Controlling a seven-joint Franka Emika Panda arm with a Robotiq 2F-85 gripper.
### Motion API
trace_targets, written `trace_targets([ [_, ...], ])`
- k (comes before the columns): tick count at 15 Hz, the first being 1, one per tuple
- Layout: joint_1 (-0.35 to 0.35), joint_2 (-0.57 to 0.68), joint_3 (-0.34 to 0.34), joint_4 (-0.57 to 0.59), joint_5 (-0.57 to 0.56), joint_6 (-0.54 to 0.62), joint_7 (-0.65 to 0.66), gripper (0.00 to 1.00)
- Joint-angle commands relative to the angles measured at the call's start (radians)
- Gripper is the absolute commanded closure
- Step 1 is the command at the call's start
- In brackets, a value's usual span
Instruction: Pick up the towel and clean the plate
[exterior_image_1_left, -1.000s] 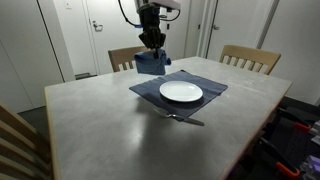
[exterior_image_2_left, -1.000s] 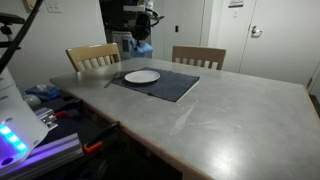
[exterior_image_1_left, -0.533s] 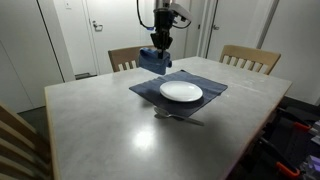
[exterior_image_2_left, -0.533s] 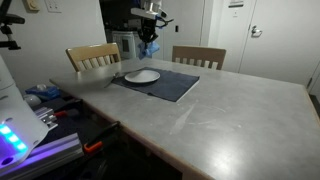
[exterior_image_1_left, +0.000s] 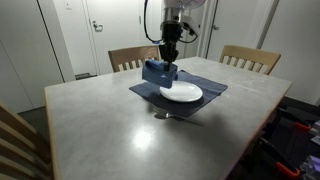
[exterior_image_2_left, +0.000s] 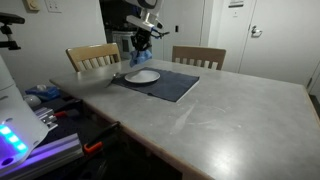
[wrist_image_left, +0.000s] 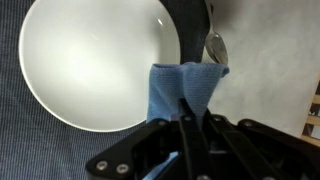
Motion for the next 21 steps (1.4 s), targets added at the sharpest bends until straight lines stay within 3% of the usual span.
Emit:
trace_targets([
  [1, 0.001, 0.049, 0.002, -0.015, 0.015, 0.039, 0.042, 0.98],
  [4, 0.019, 0.089, -0.030, 0.004, -0.048, -0.037, 0.154, 0.98],
  [13, 0.018, 0.172, -0.070, 0.067, -0.078, -0.319, 0.301, 0.98],
  [15, 0.062, 0.169, -0.113, 0.056, -0.151, -0.243, 0.404, 0.98],
  [21, 0.151, 0.202, -0.195, 0.086, -0.348, -0.176, 0.695, 0.98],
])
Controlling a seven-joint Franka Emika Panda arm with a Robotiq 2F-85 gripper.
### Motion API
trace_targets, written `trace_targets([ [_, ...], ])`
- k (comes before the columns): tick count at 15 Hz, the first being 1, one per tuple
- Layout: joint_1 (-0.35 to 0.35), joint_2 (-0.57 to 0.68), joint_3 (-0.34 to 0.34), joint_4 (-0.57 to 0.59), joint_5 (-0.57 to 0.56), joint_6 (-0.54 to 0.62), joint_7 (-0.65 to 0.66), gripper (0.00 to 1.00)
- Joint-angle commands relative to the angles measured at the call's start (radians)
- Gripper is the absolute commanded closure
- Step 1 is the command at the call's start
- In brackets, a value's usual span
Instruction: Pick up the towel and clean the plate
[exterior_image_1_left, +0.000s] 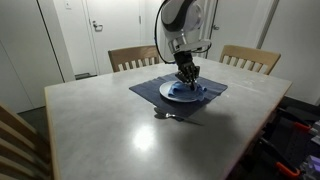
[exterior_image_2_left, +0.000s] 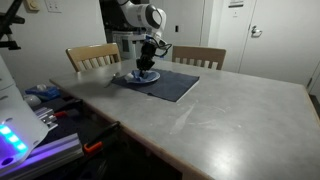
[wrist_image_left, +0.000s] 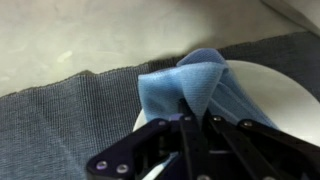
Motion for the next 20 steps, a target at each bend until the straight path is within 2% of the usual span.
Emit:
trace_targets([
  [1, 0.064, 0.032, -0.051, 0.035, -0.087, 0.056, 0.168, 0.98],
  [3, 0.080, 0.034, -0.059, 0.035, -0.105, 0.119, 0.240, 0.98],
  [5, 0.077, 0.033, -0.048, 0.035, -0.075, 0.175, 0.276, 0.98],
  [8, 0.050, 0.027, -0.012, 0.036, -0.015, 0.212, 0.227, 0.98],
  [13, -0.015, 0.022, 0.064, 0.078, 0.124, 0.045, 0.003, 0.98],
  [16, 0.010, 0.036, 0.030, 0.114, 0.081, -0.090, 0.044, 0.98],
  [18, 0.044, 0.042, -0.015, 0.130, 0.013, -0.183, 0.143, 0.98],
  [20, 0.062, 0.048, -0.043, 0.143, -0.040, -0.226, 0.225, 0.98],
])
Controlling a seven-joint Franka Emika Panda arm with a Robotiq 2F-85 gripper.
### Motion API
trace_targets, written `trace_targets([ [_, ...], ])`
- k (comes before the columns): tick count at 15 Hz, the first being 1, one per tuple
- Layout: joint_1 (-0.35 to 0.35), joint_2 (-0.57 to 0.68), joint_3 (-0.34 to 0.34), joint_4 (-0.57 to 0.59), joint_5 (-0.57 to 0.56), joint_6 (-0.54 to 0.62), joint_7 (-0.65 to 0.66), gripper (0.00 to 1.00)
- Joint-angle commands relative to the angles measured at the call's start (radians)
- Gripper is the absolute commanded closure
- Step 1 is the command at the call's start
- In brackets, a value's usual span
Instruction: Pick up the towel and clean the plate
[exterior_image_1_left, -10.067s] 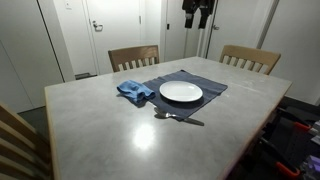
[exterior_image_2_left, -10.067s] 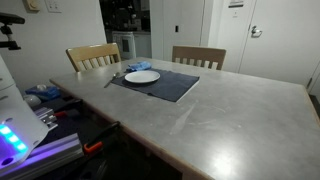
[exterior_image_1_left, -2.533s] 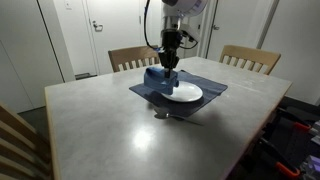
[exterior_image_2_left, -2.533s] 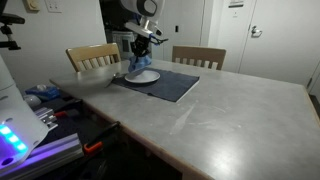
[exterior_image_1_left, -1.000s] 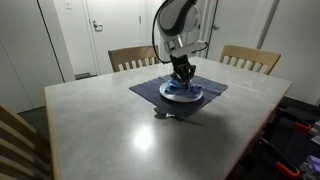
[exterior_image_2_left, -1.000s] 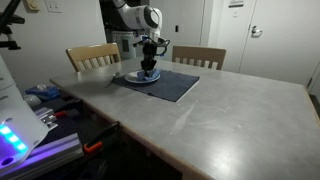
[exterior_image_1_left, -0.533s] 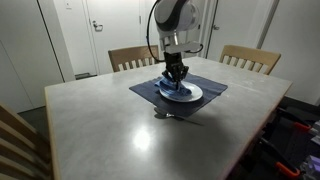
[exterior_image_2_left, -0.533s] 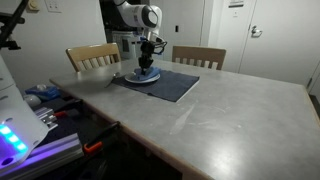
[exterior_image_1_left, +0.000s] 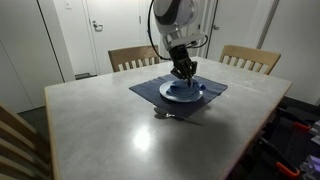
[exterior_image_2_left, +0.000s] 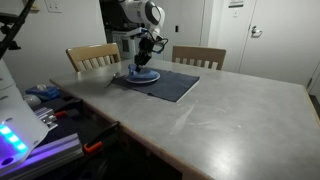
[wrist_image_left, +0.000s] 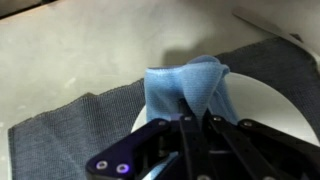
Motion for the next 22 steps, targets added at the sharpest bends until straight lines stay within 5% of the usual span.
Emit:
trace_targets([
  [1, 0.036, 0.031, -0.051, 0.050, -0.074, -0.057, 0.121, 0.98],
  [4, 0.036, 0.024, -0.045, 0.039, -0.081, 0.040, 0.157, 0.98],
  [9, -0.013, 0.015, 0.027, 0.037, 0.097, 0.140, 0.047, 0.98],
  [15, -0.046, 0.022, 0.064, 0.073, 0.142, -0.031, -0.184, 0.98],
  [22, -0.008, 0.052, 0.001, 0.107, -0.027, -0.220, -0.124, 0.98],
])
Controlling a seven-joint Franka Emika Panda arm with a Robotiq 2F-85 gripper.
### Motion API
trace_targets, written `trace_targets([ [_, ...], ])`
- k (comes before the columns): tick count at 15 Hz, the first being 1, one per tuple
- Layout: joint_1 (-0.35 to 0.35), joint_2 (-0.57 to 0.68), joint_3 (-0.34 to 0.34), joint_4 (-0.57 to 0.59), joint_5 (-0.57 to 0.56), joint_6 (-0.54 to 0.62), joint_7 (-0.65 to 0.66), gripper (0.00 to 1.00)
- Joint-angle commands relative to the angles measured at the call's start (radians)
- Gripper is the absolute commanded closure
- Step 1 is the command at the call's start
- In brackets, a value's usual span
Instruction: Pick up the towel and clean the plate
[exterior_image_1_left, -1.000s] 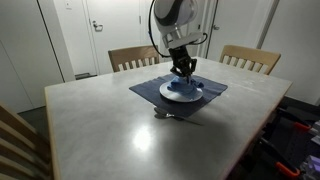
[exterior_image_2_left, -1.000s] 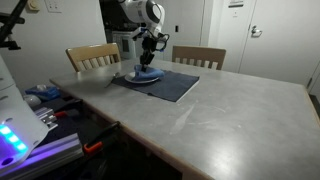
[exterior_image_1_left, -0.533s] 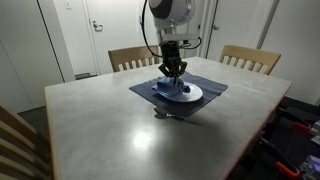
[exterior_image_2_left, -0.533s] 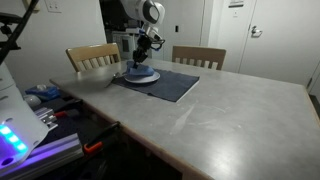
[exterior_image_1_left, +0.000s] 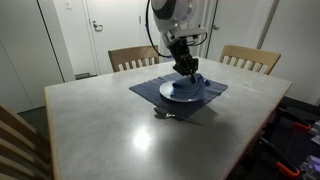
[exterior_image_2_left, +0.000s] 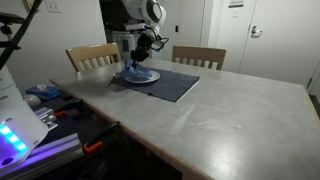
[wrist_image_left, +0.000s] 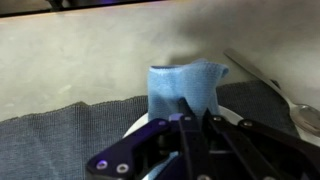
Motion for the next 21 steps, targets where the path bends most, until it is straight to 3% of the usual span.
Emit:
trace_targets([
  [1, 0.028, 0.053, -0.043, 0.060, -0.086, -0.075, 0.088, 0.98],
  [5, 0.004, 0.067, -0.038, 0.059, -0.046, 0.064, 0.130, 0.98],
  [10, -0.043, 0.057, 0.000, 0.044, 0.126, 0.236, 0.081, 0.98],
  [17, -0.074, 0.114, 0.070, 0.109, 0.222, 0.067, -0.120, 0.98],
  [19, -0.061, 0.136, 0.067, 0.123, 0.196, 0.006, -0.140, 0.98],
  [21, -0.028, 0.156, 0.036, 0.136, 0.139, -0.049, -0.081, 0.98],
])
